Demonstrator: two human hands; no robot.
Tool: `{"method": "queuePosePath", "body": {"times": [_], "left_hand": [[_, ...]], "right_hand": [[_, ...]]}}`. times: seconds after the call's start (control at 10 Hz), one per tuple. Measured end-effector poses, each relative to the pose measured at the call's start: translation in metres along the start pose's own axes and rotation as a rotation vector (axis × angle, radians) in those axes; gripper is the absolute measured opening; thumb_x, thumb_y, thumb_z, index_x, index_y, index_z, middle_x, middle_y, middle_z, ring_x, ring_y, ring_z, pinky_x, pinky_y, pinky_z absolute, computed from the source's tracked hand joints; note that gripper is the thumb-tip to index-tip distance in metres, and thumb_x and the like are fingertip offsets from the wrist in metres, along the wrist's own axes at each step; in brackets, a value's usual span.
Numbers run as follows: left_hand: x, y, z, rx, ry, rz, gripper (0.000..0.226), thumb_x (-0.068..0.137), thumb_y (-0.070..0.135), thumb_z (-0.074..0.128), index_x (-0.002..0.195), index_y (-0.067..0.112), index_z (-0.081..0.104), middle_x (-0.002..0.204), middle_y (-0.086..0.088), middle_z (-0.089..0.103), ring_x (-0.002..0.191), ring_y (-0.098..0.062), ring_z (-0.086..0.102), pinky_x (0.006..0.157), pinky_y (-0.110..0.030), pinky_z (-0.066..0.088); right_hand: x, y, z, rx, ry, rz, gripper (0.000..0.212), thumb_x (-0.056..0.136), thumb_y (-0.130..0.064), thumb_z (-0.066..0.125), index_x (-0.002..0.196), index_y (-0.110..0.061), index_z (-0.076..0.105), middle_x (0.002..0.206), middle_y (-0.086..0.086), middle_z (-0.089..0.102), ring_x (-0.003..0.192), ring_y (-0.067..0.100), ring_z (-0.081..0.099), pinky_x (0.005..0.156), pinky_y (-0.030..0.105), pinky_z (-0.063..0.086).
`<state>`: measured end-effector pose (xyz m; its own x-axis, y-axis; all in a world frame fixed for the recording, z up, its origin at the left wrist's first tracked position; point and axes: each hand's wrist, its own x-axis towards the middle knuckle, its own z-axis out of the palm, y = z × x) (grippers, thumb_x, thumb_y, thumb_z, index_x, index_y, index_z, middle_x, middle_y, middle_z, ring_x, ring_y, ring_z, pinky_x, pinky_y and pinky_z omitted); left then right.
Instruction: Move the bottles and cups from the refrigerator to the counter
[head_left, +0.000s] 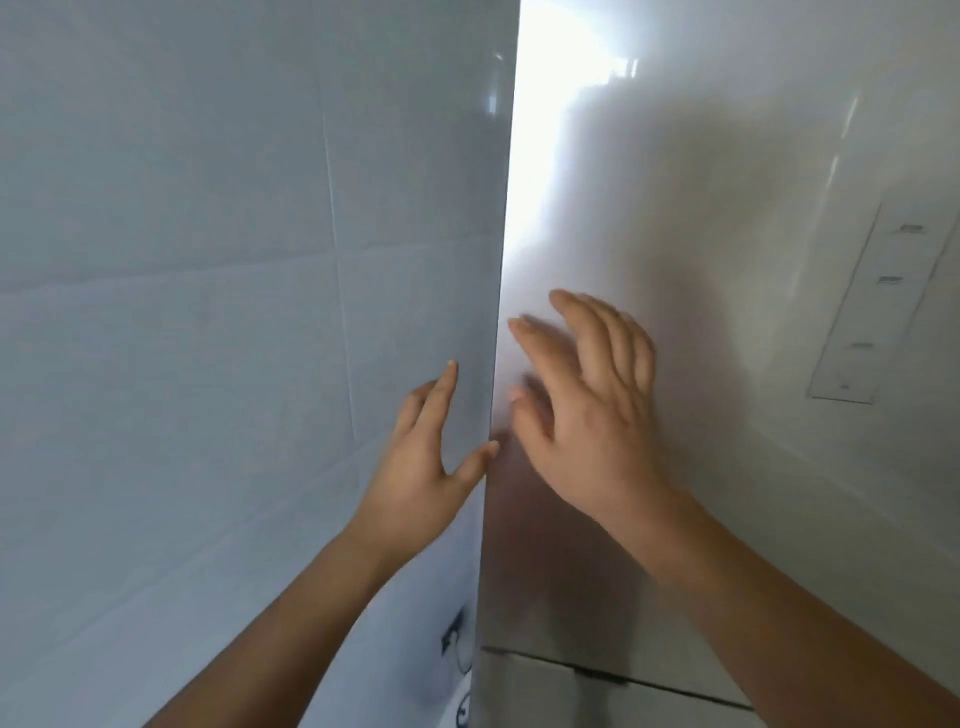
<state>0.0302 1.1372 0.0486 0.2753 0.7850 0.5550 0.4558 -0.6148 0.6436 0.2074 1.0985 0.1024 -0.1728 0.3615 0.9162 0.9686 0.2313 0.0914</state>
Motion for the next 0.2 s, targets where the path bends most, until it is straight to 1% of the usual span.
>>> {"method": "queuePosePath", "body": {"times": [0.1, 0.2], "left_hand": [[-0.023, 0.015, -0.023, 0.049, 0.067, -0.025, 0.082, 0.092, 0.051, 0.061, 0.159, 0.036, 0.015, 0.155, 0.015, 0.029, 0.142, 0.001, 0.034, 0.116, -0.035, 0.038], [-0.051, 0.034, -0.046, 0.092, 0.166, -0.044, 0.078, 0.093, 0.046, 0.062, 0.158, 0.036, 0.022, 0.155, 0.017, 0.030, 0.141, 0.005, 0.034, 0.113, -0.030, 0.040]], "right_hand": [[-0.002, -0.008, 0.003, 0.295, -0.059, -0.035, 0.044, 0.095, -0.032, 0.059, 0.136, -0.015, 0.064, 0.148, 0.014, 0.054, 0.140, 0.036, 0.047, 0.114, 0.055, 0.038], [-0.001, -0.019, 0.001, 0.603, -0.174, -0.015, 0.048, 0.097, -0.037, 0.059, 0.141, -0.017, 0.059, 0.150, 0.008, 0.051, 0.141, 0.025, 0.044, 0.121, 0.030, 0.030]]}}
